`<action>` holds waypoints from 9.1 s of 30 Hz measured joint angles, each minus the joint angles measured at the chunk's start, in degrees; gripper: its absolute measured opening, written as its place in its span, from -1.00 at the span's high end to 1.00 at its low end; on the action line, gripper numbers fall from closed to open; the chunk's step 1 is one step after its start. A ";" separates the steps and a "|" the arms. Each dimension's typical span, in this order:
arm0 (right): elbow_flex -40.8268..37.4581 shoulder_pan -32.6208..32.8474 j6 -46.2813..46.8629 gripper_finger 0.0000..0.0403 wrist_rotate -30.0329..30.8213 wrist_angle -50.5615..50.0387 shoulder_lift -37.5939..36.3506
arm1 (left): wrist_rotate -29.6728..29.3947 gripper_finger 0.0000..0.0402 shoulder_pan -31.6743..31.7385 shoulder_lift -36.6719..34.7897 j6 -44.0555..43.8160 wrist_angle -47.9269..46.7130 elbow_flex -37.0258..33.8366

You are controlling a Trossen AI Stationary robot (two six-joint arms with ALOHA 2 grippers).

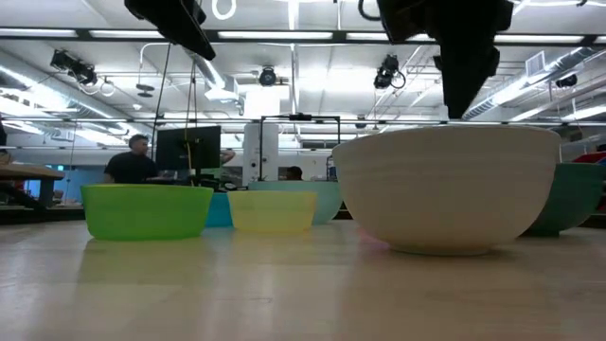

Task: Nest bowls inside each other
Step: Stack the white bowl on top of the light green bowl, then stack the dark green bowl on top of the white bowl, then stack the orange bowl on top of the dark green bowl

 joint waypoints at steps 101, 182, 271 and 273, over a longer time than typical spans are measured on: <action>14.65 -31.25 -23.40 0.36 21.70 -27.65 0.40 | -27.77 0.22 -6.93 -17.30 -27.24 -5.05 0.33; 13.34 -41.45 -28.18 0.89 1.18 21.99 16.83 | -34.55 0.22 -10.32 -16.48 -23.61 8.82 -4.03; -13.10 -39.80 -28.16 0.26 0.13 24.63 1.85 | -29.43 0.22 -10.43 -16.13 -33.90 0.84 -4.01; -14.20 -39.81 -27.88 0.25 0.28 26.07 1.85 | -29.59 0.22 -10.43 -16.13 -33.90 0.84 -4.01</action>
